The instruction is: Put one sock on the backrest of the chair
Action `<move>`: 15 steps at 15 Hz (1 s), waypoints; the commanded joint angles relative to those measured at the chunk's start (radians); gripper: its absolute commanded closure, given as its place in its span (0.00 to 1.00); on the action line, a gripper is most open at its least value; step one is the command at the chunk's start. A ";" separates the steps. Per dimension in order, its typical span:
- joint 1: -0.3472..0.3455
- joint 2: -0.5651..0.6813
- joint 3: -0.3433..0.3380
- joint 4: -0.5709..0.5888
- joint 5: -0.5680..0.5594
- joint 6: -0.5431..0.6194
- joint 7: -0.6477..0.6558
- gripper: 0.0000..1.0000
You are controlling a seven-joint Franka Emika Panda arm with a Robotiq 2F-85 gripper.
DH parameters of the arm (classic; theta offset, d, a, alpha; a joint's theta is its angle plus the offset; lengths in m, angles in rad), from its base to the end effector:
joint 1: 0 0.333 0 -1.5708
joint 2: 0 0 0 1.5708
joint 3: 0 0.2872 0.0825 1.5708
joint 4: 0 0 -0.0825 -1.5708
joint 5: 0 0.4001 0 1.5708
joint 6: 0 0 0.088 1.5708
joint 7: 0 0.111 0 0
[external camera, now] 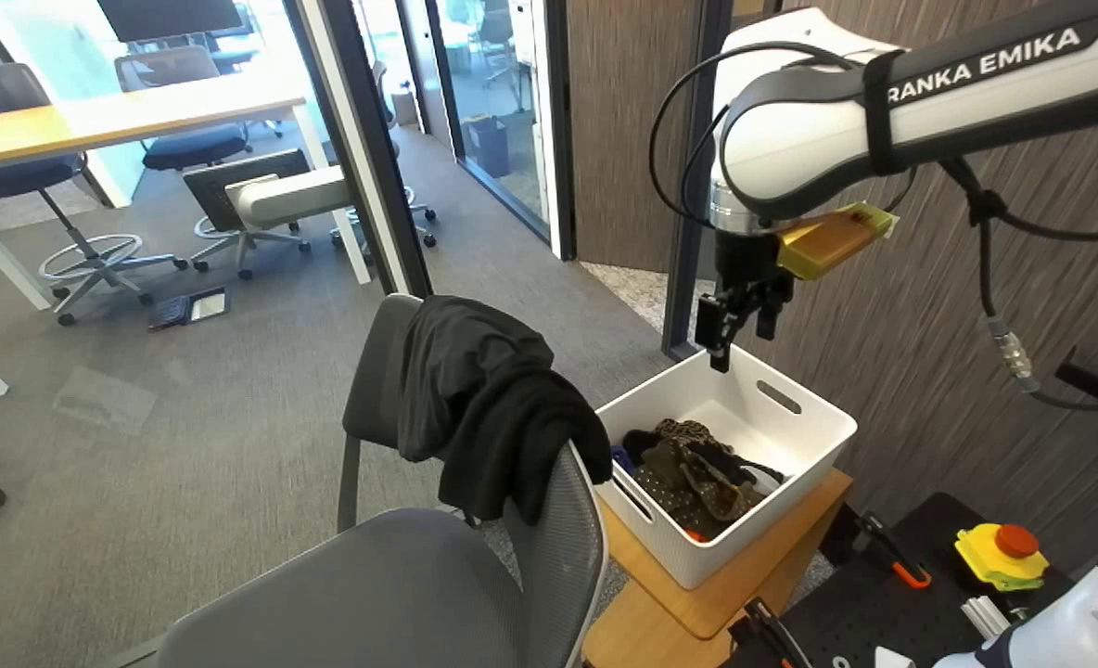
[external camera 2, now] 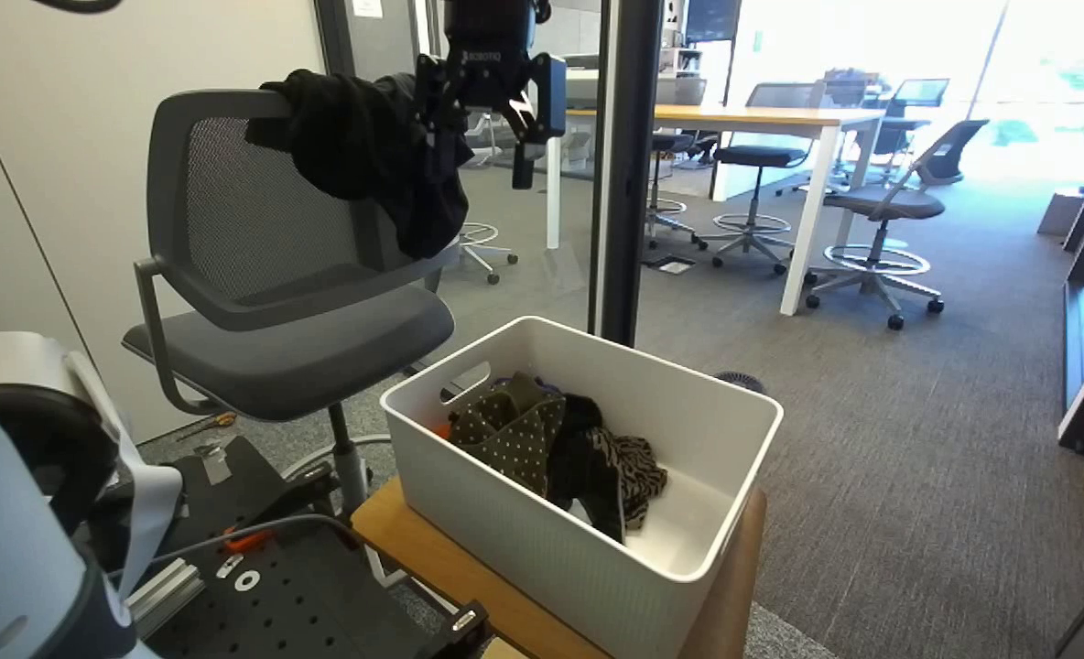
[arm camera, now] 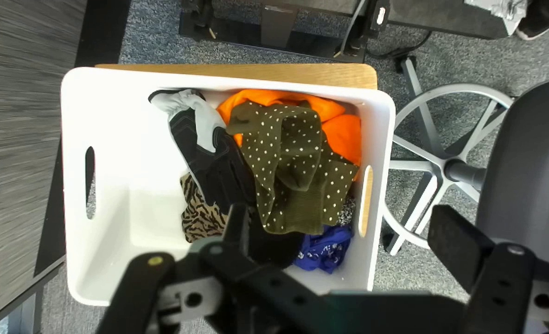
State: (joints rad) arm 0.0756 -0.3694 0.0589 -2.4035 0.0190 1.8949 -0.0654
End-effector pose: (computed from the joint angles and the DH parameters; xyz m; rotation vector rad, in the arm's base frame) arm 0.4357 0.0602 0.4032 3.1121 0.2921 -0.2184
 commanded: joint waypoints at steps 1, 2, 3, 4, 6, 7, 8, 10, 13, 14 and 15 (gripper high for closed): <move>0.006 0.060 -0.005 -0.047 0.010 0.117 -0.022 0.00; 0.006 0.085 -0.004 -0.061 0.009 0.157 -0.023 0.00; -0.001 0.114 0.001 -0.078 -0.001 0.207 0.003 0.00; -0.001 0.149 0.001 -0.093 -0.005 0.251 -0.005 0.00; -0.004 0.221 0.005 -0.117 -0.020 0.340 0.005 0.00; -0.003 0.260 0.006 -0.126 -0.031 0.388 0.000 0.00; -0.003 0.300 0.006 -0.130 -0.032 0.427 0.006 0.00; -0.002 0.370 0.003 -0.137 -0.019 0.491 -0.005 0.00; -0.007 0.448 0.000 -0.143 -0.034 0.556 0.000 0.00; -0.009 0.469 -0.002 -0.142 -0.031 0.555 -0.013 0.00; -0.012 0.487 -0.001 -0.141 -0.018 0.558 -0.022 0.00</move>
State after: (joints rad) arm 0.0733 0.0727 0.0590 -2.5485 0.0073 2.4226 -0.0700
